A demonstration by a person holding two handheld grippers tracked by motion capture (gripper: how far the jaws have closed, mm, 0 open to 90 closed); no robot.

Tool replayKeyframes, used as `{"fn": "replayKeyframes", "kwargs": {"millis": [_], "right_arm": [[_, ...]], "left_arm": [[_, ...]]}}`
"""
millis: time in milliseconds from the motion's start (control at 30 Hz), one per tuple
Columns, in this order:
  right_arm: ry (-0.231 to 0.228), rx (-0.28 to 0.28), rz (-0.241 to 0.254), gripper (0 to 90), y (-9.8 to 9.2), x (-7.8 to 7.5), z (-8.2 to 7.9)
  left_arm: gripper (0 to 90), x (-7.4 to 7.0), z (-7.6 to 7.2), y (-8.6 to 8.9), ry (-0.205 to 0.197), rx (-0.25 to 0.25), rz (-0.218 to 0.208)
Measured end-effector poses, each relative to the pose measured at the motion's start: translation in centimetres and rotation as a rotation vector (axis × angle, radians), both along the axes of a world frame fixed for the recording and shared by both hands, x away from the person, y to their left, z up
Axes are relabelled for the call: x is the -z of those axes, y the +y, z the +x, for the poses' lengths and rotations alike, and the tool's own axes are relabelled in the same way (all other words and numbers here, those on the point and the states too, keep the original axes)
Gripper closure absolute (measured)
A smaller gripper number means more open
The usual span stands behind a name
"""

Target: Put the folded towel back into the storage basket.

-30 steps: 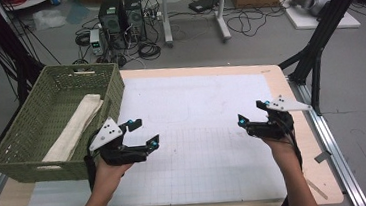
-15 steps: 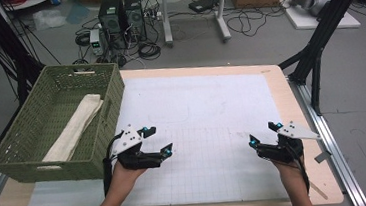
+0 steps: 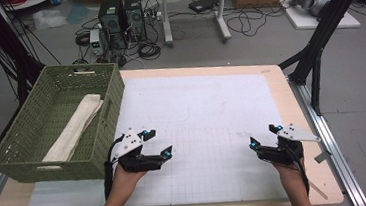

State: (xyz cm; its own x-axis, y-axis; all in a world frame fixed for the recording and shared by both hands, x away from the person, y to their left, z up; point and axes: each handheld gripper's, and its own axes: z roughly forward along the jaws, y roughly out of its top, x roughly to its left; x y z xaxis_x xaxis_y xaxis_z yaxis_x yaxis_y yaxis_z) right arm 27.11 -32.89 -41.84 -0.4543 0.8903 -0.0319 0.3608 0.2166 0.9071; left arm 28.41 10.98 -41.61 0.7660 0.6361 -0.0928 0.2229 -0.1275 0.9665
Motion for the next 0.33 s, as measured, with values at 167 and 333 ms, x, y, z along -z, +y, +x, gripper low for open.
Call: {"fn": "replayKeyframes", "kwargs": {"millis": [167,333], "right_arm": [[0.008,-0.002,-0.006,16.1,0.12,0.12,-0.03],[0.010,-0.004,-0.006,16.1,0.13,0.15,0.08]], "left_arm": [[19.5,0.18,0.08,-0.04,0.004,0.000,0.014],[19.4,0.29,0.15,-0.07,0.007,-0.004,0.016]]}}
